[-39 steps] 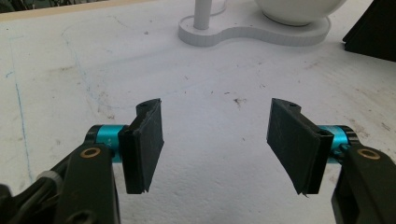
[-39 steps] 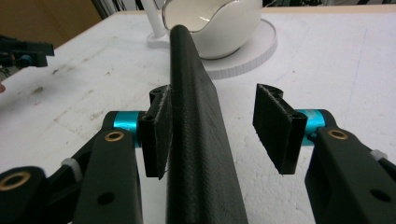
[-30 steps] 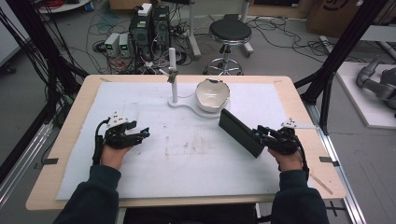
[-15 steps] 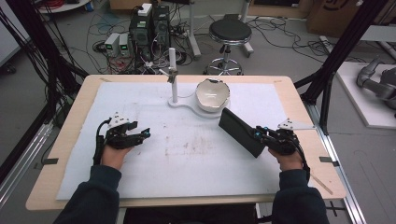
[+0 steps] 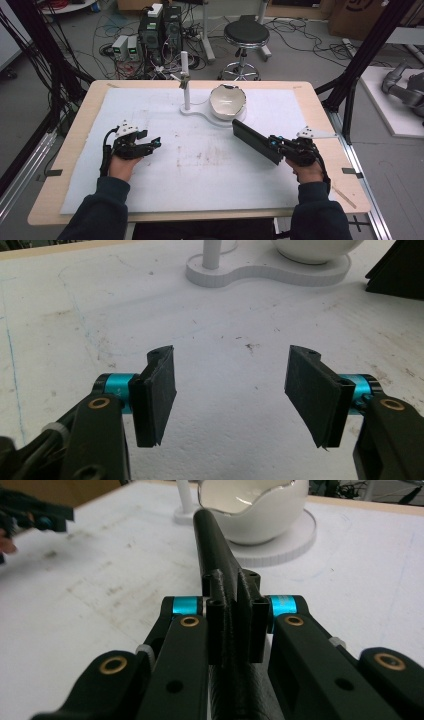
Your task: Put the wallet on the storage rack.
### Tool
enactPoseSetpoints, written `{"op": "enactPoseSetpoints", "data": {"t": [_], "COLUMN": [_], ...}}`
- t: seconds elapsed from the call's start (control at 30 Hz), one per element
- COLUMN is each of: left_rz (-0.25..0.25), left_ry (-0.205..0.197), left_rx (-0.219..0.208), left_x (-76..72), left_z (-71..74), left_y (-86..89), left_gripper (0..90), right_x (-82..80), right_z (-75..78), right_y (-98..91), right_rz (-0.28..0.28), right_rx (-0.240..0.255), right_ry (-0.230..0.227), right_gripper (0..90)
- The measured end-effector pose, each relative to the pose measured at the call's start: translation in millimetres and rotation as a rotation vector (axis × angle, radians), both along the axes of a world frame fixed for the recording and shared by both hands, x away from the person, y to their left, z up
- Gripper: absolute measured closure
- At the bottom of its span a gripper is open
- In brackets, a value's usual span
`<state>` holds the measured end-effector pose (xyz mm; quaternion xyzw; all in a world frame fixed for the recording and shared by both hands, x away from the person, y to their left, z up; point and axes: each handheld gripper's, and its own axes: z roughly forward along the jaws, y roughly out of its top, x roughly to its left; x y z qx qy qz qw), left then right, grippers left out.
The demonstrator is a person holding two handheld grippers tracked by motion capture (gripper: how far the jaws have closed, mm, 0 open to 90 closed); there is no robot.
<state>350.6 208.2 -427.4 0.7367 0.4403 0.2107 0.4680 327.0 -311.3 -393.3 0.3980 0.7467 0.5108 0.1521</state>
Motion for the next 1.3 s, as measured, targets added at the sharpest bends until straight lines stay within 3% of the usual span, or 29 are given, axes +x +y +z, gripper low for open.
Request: {"op": "enactPoseSetpoints", "data": {"t": [0.13,0.2,0.23,0.27,0.4,0.5,0.8,0.93,1.07,1.3], "left_rz": [0.001,0.0,0.0,0.0,0.002,-0.001,-0.003,-0.014,-0.01,-0.013], "left_ry": [0.001,0.001,0.0,0.0,0.001,-0.001,-0.015,-0.062,-0.108,-0.091], "left_rx": [0.004,0.003,0.001,0.0,0.0,0.001,-0.01,-0.033,-0.055,-0.055], "left_x": [-0.4,-0.5,-0.7,-0.7,-0.3,-0.3,-1.0,-2.2,-3.0,-1.4], "left_z": [0.2,0.4,0.5,0.6,0.1,0.2,1.3,3.6,6.4,4.9], "left_y": [0.8,0.9,0.6,0.5,0.1,-0.1,0.6,1.2,3.5,5.2], "left_gripper": [36.8,36.8,36.8,36.8,36.8,36.8,36.8,32.8,22.1,21.9], "right_x": [0.3,3.2,4.5,4.7,4.3,4.0,2.3,-0.6,-4.4,-14.5], "right_z": [3.0,-1.9,-5.6,-8.8,-9.6,-8.8,-5.6,-1.1,1.8,-3.5], "right_y": [-6.2,-11.5,-13.4,-16.1,-15.7,-15.8,-18.3,-18.6,-18.7,-21.0], "right_rz": [-0.021,-0.063,-0.089,-0.101,-0.085,-0.097,-0.144,-0.162,-0.164,-0.085], "right_rx": [0.089,0.074,0.037,0.043,0.018,0.012,0.026,-0.018,-0.12,-0.135], "right_ry": [0.016,0.036,0.046,0.032,0.001,0.001,-0.022,-0.079,-0.146,-0.147], "right_gripper": [84.3,84.1,83.6,83.4,79.7,64.5,39.8,26.2,19.9,19.9]}}
